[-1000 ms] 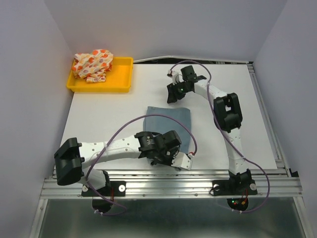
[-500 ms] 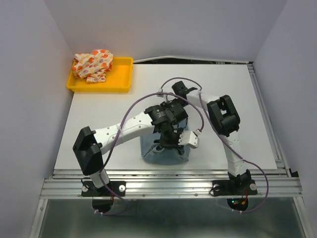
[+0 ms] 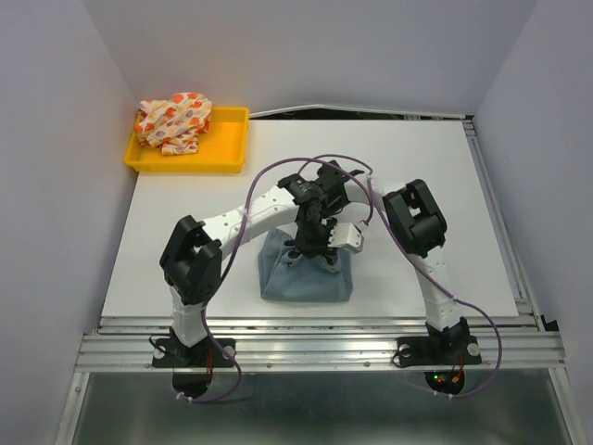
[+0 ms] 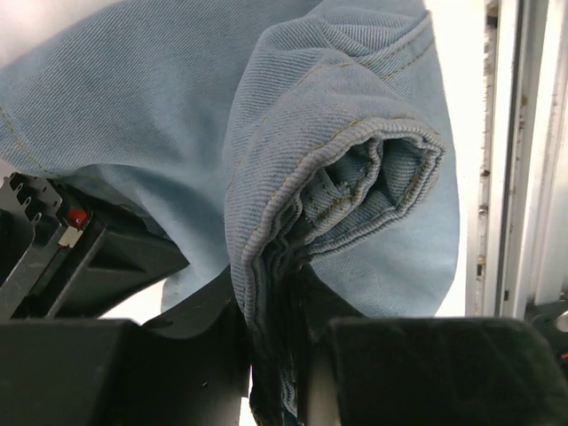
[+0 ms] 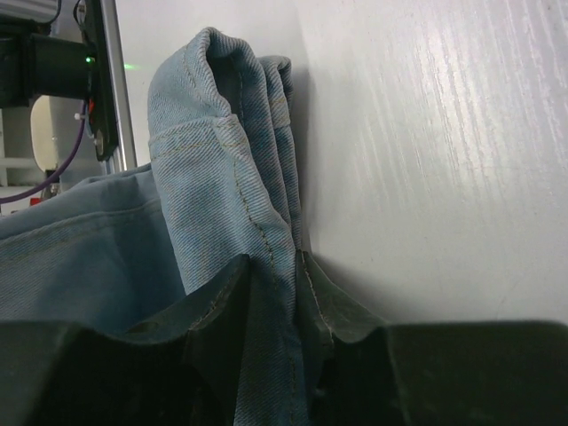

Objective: Fold and stack the skirts
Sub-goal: Fold the skirt

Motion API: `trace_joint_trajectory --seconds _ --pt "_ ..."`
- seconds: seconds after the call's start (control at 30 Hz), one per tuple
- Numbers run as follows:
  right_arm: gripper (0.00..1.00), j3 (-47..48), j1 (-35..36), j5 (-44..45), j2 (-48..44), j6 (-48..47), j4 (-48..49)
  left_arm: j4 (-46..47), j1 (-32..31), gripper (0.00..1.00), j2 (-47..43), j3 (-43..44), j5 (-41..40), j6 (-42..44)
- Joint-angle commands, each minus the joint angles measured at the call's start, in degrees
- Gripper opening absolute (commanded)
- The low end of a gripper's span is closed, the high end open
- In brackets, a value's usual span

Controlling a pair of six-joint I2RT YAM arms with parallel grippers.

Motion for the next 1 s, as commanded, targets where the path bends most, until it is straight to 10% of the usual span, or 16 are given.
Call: trace_joint_trajectory --seconds 0.0,0.4,0.73,0.97 --pt "0.34 -1.6 1.3 4.3 0.6 -1.1 -2.5 0.1 1.9 0.09 1.8 3.9 -0.6 3.9" --pt "0.5 1.8 1.3 5.1 1.6 0.3 -3.1 2.8 6.9 0.66 2.6 9.4 -4.9 4.3" --pt "0.74 20.5 -5.5 11.1 3.4 9.4 -3.0 14.9 10.6 0.68 -12.2 -1.7 3.4 -13.8" --pt "0.51 21.0 -6.8 11.0 -0.7 12.9 -1.9 28.9 10.9 0.65 -19.7 -19.9 1.8 -22.6"
